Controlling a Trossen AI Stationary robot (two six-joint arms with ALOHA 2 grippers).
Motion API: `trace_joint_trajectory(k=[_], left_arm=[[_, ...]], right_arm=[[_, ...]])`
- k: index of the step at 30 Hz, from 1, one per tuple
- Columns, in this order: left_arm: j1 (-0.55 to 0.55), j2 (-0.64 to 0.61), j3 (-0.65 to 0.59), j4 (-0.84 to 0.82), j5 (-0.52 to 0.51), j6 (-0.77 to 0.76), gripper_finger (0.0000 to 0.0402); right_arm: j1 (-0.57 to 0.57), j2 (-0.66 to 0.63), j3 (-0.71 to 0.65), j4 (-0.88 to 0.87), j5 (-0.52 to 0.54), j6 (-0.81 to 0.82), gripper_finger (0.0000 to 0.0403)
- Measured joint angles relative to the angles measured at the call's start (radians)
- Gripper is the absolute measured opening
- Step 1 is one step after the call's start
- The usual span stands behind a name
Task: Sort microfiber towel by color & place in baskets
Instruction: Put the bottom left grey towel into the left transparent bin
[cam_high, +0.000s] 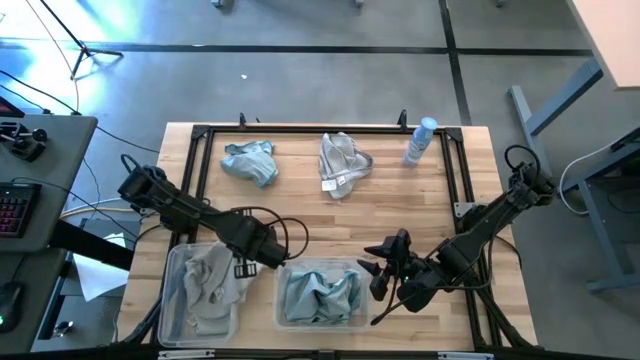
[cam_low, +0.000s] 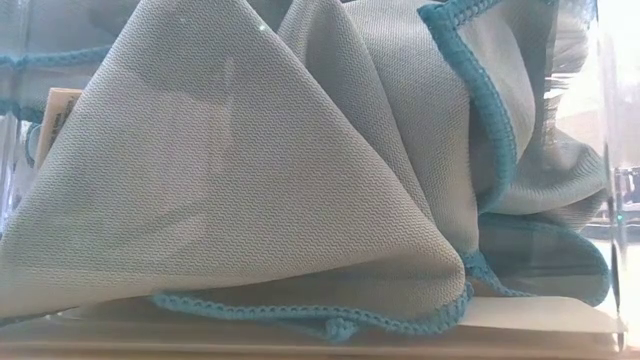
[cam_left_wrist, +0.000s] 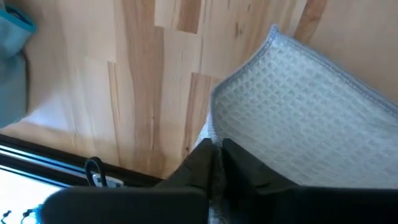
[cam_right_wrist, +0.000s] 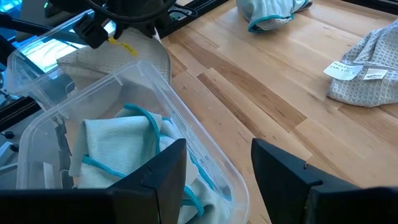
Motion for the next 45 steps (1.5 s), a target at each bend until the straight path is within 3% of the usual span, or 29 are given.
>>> trace_joint_trajectory(k=[6, 12, 21, 28, 37, 42, 45], left_arm=[[-0.014, -0.019, 0.037, -0.006, -0.007, -0.013, 0.0002], [-0.042, -0.053, 0.228, -0.078, -0.076, -0.035, 0.0001], [-0.155, -0.193, 0.440, -0.076, 0.049, -0.200, 0.0000], [-0.335, -0.302, 0.446, -0.077, 0.165, -0.558, 0.0000], [-0.548, -0.301, 0.446, -0.077, 0.248, -1.008, 0.0000], [-0.593, -0.273, 0.444, -0.077, 0.233, -1.069, 0.0000], [-0.591, -0.262, 0.416, -0.073, 0.148, -1.023, 0.0000]], right_arm=[[0.000, 0.000, 0.000, -0.001, 0.000, -0.002, 0.0176], [0.000, 0.000, 0.000, -0.007, 0.001, -0.002, 0.0176], [0.000, 0.000, 0.000, -0.017, 0.001, -0.002, 0.0176], [0.000, 0.000, 0.000, -0.023, 0.001, -0.002, 0.0176], [0.000, 0.000, 0.000, -0.031, 0.001, -0.003, 0.0176], [0.000, 0.000, 0.000, -0.038, 0.001, -0.003, 0.0176], [0.000, 0.000, 0.000, -0.039, 0.001, -0.010, 0.0176]])
